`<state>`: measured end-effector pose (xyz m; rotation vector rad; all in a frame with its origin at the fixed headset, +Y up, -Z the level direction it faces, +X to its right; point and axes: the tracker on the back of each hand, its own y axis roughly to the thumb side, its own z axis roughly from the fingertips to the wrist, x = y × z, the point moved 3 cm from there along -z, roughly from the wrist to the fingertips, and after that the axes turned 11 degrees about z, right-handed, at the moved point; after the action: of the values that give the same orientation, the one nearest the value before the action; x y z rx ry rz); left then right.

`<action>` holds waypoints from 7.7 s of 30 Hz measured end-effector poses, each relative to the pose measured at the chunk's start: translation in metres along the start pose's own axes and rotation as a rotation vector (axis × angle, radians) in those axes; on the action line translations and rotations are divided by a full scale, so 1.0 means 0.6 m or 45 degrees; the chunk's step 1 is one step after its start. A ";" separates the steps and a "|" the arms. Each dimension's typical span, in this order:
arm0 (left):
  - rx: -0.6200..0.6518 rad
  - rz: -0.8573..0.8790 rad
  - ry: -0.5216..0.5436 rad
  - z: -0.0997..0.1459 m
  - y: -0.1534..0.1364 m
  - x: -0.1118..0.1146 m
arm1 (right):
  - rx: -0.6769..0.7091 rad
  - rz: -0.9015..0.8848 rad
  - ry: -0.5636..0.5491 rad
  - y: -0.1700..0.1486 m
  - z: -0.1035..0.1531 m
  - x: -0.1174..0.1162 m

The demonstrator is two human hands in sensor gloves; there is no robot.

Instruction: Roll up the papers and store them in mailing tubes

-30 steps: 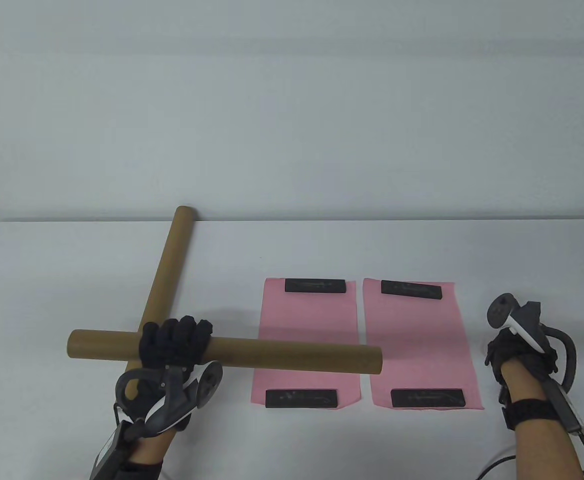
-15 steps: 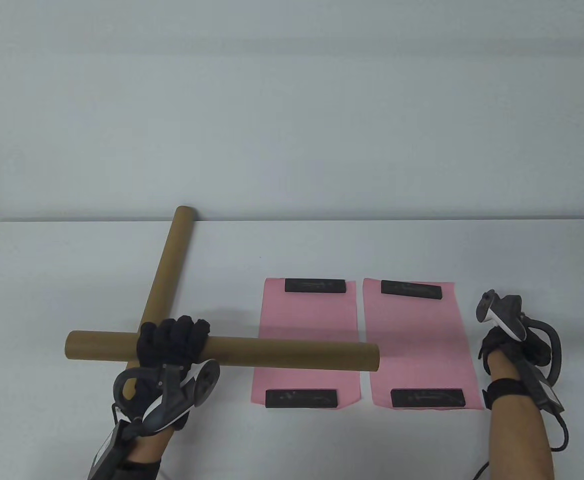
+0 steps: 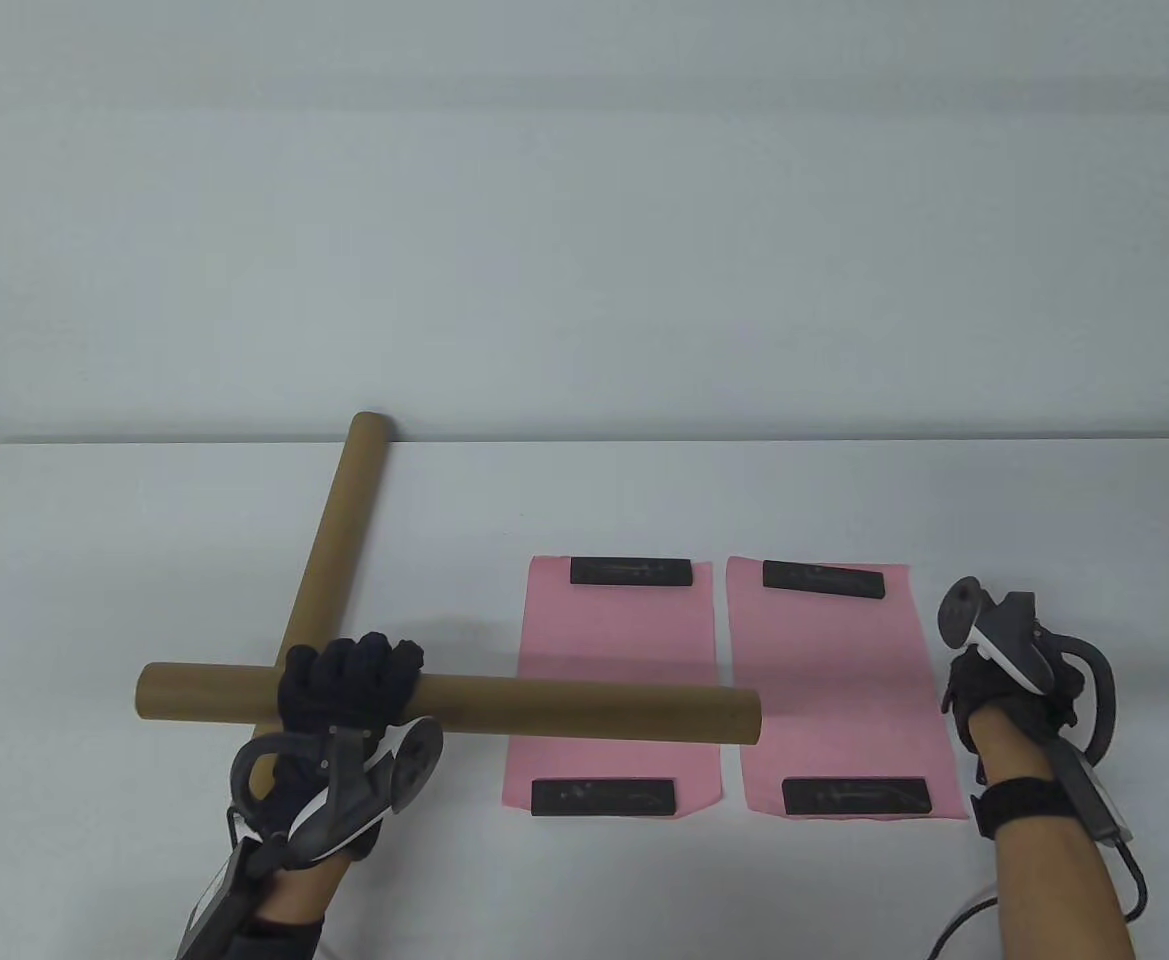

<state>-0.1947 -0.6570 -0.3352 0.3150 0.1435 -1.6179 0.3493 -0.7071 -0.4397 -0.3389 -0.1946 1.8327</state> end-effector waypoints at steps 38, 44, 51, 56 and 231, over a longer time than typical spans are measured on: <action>-0.517 0.352 -0.978 -0.150 0.037 0.116 | 0.715 -0.546 -0.513 0.094 0.271 0.128; -0.818 0.506 -1.115 -0.190 0.012 0.181 | 0.734 -0.557 -0.488 0.096 0.271 0.126; -0.897 0.460 -1.144 -0.212 0.007 0.228 | 0.732 -0.553 -0.488 0.094 0.269 0.124; -0.943 0.422 -1.151 -0.226 0.002 0.254 | 0.749 -0.552 -0.479 0.096 0.269 0.120; 0.899 -0.157 -0.758 -0.006 0.353 0.124 | 0.866 0.214 0.224 0.438 0.048 0.018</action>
<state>0.0126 -0.7432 -0.3392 0.3463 -0.8917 -1.7773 0.0984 -0.7705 -0.4941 -0.0330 0.5861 1.9005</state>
